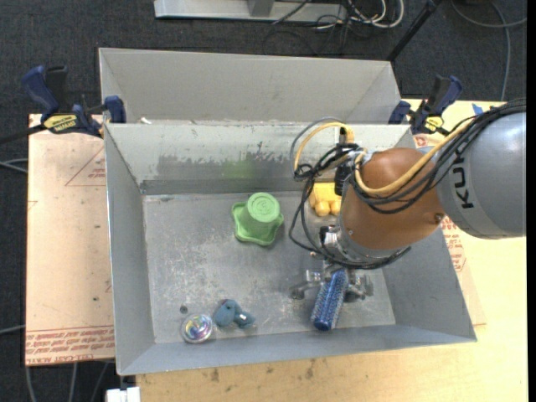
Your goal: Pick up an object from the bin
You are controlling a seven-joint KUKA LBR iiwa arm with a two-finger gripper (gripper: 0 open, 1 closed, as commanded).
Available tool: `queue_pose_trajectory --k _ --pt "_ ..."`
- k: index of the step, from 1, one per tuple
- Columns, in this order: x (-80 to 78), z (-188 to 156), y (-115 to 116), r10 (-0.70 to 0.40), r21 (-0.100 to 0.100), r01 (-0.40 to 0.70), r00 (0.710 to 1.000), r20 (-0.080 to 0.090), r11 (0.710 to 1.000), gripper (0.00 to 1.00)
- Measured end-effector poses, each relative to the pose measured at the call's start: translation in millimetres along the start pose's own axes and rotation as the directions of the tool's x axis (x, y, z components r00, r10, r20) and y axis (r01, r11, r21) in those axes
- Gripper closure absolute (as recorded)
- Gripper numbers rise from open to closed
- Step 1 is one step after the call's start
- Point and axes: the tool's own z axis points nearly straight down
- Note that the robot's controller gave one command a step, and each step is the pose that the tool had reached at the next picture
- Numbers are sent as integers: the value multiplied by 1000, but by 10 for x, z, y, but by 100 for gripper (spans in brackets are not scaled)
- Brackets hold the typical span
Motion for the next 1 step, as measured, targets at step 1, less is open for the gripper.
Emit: queue_pose_trajectory --k 1 --pt "-6 -5 -1 0 1 0 1000 2 1000 100"
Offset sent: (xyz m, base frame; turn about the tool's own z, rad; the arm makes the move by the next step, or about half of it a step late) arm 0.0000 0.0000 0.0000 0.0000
